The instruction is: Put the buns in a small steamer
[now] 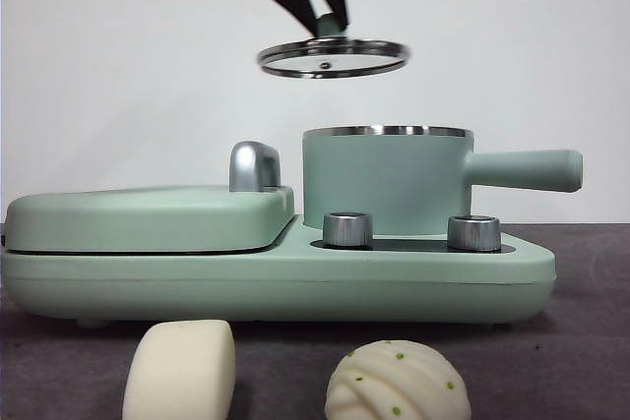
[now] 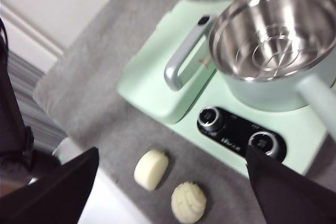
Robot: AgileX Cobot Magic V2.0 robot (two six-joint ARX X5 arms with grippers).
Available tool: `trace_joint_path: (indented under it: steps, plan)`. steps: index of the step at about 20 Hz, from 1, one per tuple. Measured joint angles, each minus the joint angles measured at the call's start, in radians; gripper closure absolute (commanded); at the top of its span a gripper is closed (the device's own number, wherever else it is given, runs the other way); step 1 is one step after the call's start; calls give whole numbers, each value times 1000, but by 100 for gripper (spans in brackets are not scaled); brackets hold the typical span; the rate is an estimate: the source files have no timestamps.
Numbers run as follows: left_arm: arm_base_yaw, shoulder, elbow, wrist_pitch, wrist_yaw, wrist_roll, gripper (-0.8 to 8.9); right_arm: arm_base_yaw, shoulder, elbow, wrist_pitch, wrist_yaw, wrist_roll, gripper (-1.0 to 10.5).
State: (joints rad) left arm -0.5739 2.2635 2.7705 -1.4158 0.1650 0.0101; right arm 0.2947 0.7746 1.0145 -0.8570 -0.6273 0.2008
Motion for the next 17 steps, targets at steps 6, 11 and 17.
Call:
trace_joint_path:
  steps: [6, 11, 17]
  plan:
    - [128, -22, 0, 0, 0, -3, 758, 352, 251, 115, -7, 285, 133, 501]
    - [231, -40, 0, 0, 0, -11, 758, 592, 484, 160, -7, 432, 282, 501]
    - [333, -42, 0, 0, -1, -14, 758, 757, 733, 176, 45, 474, 380, 501]
